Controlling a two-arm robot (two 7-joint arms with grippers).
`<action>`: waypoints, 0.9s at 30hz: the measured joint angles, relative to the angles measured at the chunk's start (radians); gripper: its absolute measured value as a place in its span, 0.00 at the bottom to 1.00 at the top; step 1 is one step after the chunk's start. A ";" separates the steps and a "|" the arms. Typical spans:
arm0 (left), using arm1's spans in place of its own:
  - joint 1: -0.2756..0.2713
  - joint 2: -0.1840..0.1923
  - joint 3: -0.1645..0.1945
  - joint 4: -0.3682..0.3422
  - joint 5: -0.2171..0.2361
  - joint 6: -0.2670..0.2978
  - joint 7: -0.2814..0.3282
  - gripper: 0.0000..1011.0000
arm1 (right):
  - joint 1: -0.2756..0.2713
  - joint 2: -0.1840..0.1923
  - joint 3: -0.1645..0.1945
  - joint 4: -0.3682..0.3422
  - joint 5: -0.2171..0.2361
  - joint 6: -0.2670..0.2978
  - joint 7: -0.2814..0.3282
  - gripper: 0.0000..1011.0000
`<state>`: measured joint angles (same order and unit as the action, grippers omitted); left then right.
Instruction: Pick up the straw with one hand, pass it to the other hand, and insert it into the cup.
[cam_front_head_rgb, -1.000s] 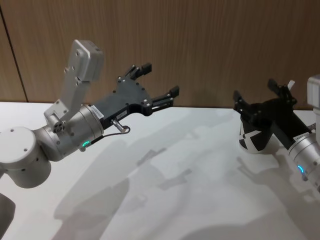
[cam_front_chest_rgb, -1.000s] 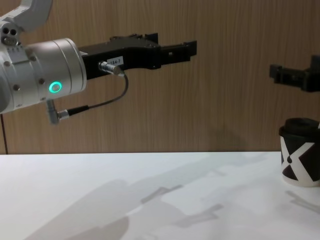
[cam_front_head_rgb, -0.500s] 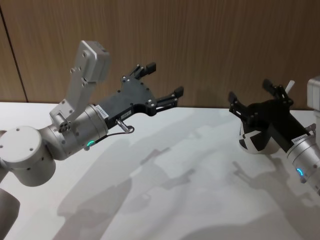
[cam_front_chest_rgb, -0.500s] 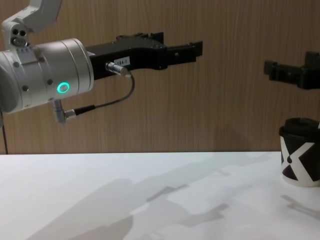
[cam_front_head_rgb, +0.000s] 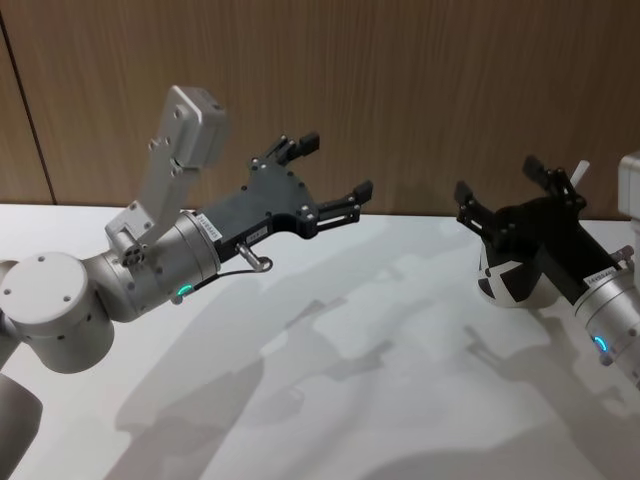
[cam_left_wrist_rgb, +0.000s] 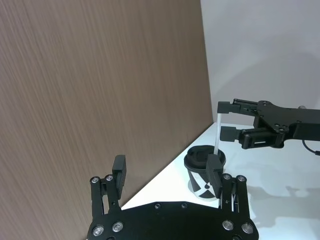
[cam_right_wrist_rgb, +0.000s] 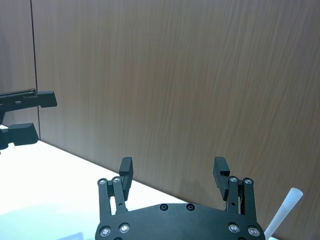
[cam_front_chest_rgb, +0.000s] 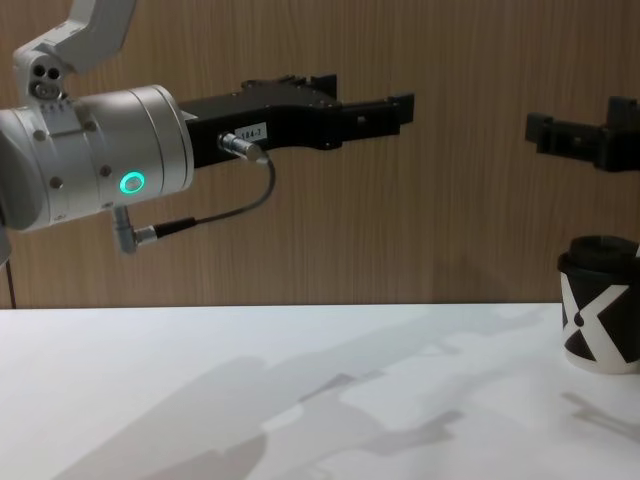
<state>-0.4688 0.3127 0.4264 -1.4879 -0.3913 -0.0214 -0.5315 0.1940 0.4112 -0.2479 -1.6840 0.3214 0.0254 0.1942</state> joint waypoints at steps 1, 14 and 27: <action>0.000 0.000 0.000 0.000 0.000 0.000 0.000 0.99 | 0.000 0.000 0.000 0.000 0.000 0.000 0.001 0.99; -0.002 0.002 0.005 0.003 -0.002 0.002 -0.004 0.99 | -0.001 -0.001 0.002 -0.004 0.003 0.000 0.005 0.99; -0.004 0.002 0.007 0.004 -0.003 0.003 -0.005 0.99 | -0.002 -0.002 0.003 -0.005 0.004 0.001 0.007 0.99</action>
<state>-0.4723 0.3150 0.4335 -1.4834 -0.3944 -0.0182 -0.5369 0.1917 0.4095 -0.2450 -1.6891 0.3250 0.0265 0.2016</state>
